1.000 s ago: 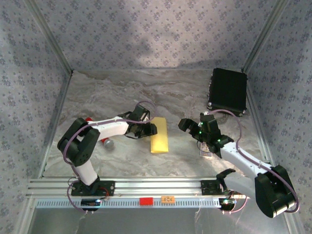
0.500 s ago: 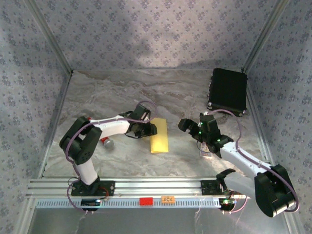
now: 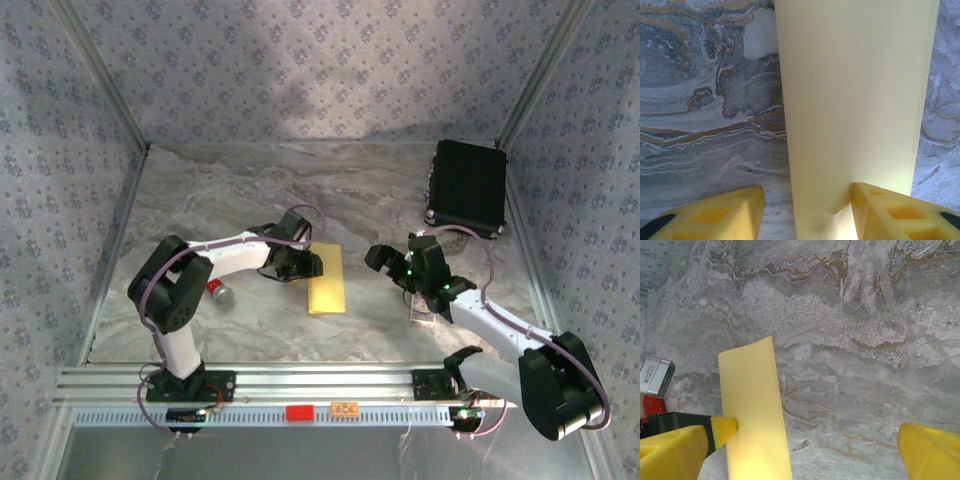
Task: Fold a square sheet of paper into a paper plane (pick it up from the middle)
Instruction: First fold the square sheet of paper in half at the center of the table.
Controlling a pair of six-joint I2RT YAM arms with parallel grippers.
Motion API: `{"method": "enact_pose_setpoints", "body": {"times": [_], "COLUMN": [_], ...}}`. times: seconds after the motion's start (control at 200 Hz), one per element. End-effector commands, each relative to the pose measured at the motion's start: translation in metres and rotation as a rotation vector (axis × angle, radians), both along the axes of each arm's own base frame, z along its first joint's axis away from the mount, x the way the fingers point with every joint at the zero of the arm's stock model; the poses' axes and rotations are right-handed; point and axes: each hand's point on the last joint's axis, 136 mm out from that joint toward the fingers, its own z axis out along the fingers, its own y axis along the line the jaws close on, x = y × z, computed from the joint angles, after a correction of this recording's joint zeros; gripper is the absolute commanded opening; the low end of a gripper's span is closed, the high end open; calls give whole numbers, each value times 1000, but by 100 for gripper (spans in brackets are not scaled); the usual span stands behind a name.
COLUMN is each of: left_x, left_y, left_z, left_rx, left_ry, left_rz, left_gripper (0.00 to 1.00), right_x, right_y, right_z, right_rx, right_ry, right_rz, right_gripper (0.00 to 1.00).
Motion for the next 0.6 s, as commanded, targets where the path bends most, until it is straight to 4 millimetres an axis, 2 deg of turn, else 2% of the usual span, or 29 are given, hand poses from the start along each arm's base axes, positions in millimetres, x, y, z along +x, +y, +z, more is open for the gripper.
{"method": "enact_pose_setpoints", "body": {"times": [0.0, 0.595], "left_x": [-5, -3], "left_y": [3, 1], "left_z": [-21, -18], "left_rx": [50, 71], "left_ry": [25, 19], "left_rz": [-25, -50], "left_gripper": [50, 52], "right_x": [0, 1], "right_y": [1, 0], "right_z": [2, 1], "right_rx": [-4, -6], "right_ry": [5, 8], "right_rz": [-4, -8], "right_gripper": [99, 99]}}
